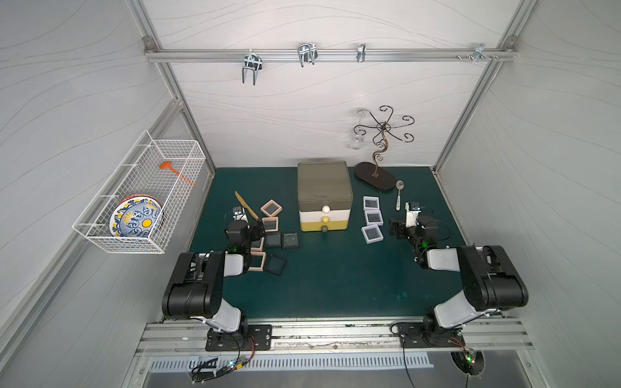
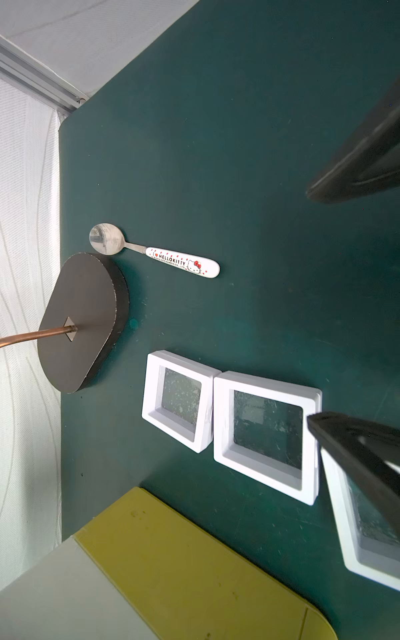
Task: Place the brooch boxes into the drawer by color
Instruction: Open the drawer in the storage box.
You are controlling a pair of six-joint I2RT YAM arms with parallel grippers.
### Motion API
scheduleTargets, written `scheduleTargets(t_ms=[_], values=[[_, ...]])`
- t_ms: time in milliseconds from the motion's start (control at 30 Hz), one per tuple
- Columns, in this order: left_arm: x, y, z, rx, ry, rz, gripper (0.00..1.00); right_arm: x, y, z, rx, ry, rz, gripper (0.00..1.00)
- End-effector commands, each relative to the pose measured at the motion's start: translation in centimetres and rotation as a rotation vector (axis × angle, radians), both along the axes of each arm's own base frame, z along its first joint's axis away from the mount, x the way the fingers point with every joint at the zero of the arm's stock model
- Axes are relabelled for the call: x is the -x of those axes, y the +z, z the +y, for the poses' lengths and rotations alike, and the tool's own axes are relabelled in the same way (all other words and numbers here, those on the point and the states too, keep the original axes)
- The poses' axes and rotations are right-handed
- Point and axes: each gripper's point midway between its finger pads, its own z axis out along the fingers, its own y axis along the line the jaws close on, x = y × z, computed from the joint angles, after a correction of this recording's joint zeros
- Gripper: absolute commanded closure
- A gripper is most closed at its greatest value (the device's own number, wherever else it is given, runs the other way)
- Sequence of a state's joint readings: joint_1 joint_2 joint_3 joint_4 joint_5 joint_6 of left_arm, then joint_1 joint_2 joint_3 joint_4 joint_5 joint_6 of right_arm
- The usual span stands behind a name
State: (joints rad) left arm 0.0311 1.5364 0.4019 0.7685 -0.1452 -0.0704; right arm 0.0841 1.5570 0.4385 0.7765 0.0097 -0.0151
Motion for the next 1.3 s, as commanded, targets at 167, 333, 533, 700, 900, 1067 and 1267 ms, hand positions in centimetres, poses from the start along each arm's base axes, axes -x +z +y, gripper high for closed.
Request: scheduleTargets(t_ms=[167, 333, 533, 700, 900, 1067, 1267], values=[[-1.2, 1.9, 0.0, -0.011, -0.007, -0.065, 0.0, -0.3, -0.1, 0.0, -0.013, -0.001, 0.009, 0.01], [-1.6, 1.6, -1.6, -0.02, -0.098, -0.05, 0.0, -0.4, -0.2, 0.0, -0.016, 0.003, 0.016, 0.01], [-2.0, 3.8, -2.0, -0.018, -0.123, -0.016, 0.0, -0.9, 2.3, -1.0, 0.007, -0.076, 0.014, 0.01], [-2.0, 8.4, -0.2, 0.112, 0.071, -0.036, 0.0, -2.1, 8.1, -2.4, -0.024, -0.2, 0.034, 0.01], [-1.5, 13.4, -5.1, 0.223, -0.084, -0.046, 0.0, -1.3, 13.5, -0.5, -0.062, -0.205, 0.093, 0.01], [0.6, 17.9, -9.4, 0.37, -0.205, -0.087, 0.0, 1.9, 16.0, 1.5, -0.111, -0.164, 0.1, 0.01], [5.1, 17.5, -14.8, 0.462, -0.335, 0.031, 0.06, 4.1, 16.3, 1.3, -0.109, -0.153, 0.142, 0.01]])
